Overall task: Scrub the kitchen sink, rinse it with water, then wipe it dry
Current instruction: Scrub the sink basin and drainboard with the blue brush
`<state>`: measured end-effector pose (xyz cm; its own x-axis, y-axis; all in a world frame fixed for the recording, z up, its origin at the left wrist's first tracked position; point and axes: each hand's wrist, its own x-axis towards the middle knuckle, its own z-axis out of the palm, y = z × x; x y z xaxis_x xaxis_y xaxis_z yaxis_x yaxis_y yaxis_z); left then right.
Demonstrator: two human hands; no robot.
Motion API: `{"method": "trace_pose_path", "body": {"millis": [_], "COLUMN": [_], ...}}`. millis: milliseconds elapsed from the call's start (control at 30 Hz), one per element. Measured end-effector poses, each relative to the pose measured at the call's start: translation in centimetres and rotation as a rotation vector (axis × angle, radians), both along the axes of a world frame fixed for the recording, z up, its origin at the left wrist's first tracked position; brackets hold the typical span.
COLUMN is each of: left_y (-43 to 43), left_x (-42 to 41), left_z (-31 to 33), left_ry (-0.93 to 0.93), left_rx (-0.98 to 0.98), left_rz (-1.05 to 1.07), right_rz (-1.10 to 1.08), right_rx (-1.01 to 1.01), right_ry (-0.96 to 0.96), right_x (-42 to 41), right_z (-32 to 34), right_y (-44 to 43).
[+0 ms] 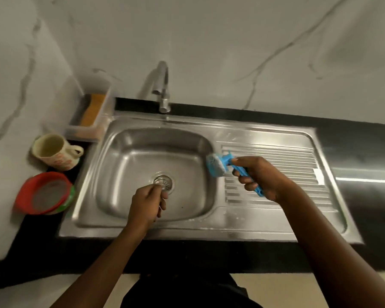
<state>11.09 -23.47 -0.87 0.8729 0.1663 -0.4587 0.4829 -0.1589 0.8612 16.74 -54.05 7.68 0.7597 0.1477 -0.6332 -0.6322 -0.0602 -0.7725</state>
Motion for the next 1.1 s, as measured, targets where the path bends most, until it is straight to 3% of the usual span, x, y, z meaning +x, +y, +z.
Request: {"method": "trace_pose_path", "body": {"millis": [200, 300, 367, 467, 600, 700, 933, 1033, 1100], "left_y": [-6.9, -8.8, -9.3, -9.8, -10.4, -11.0, -10.7, -10.8, -11.2], "left_x": [0.0, -0.1, -0.4, -0.7, -0.8, -0.6, -0.5, -0.5, -0.4], "left_z": [0.8, 1.0, 1.0, 0.8, 0.3, 0.3, 0.4, 0.3, 0.4], "left_ry": [-0.015, -0.009, -0.006, -0.002, 0.007, 0.014, 0.006, 0.017, 0.019], "left_rx": [-0.007, -0.003, 0.008, 0.035, 0.071, 0.081, 0.105, 0.11, 0.109], "left_rz": [-0.16, -0.219, -0.232, -0.238, -0.265, -0.293, -0.261, -0.256, -0.27], "right_rz": [-0.304, -0.341, -0.369, -0.377, -0.119, 0.001, -0.355, -0.426, -0.379], "right_rx": [-0.515, -0.822, -0.914, -0.873, -0.823, -0.886, -1.112, -0.989, -0.864], "right_ry": [-0.2, -0.243, -0.254, -0.292, -0.409, -0.43, -0.23, -0.203, -0.282], "right_x": [-1.7, -1.5, -0.8, 0.7, 0.9, -0.5, -2.6, -0.8, 0.4], "right_z": [-4.6, -7.6, -9.0, -9.8, -10.2, -10.9, -8.2, -8.4, -8.9], "right_y": [-9.9, -11.2, -10.6, -7.4, -1.6, -2.8, -19.1, -16.2, -11.2]}}
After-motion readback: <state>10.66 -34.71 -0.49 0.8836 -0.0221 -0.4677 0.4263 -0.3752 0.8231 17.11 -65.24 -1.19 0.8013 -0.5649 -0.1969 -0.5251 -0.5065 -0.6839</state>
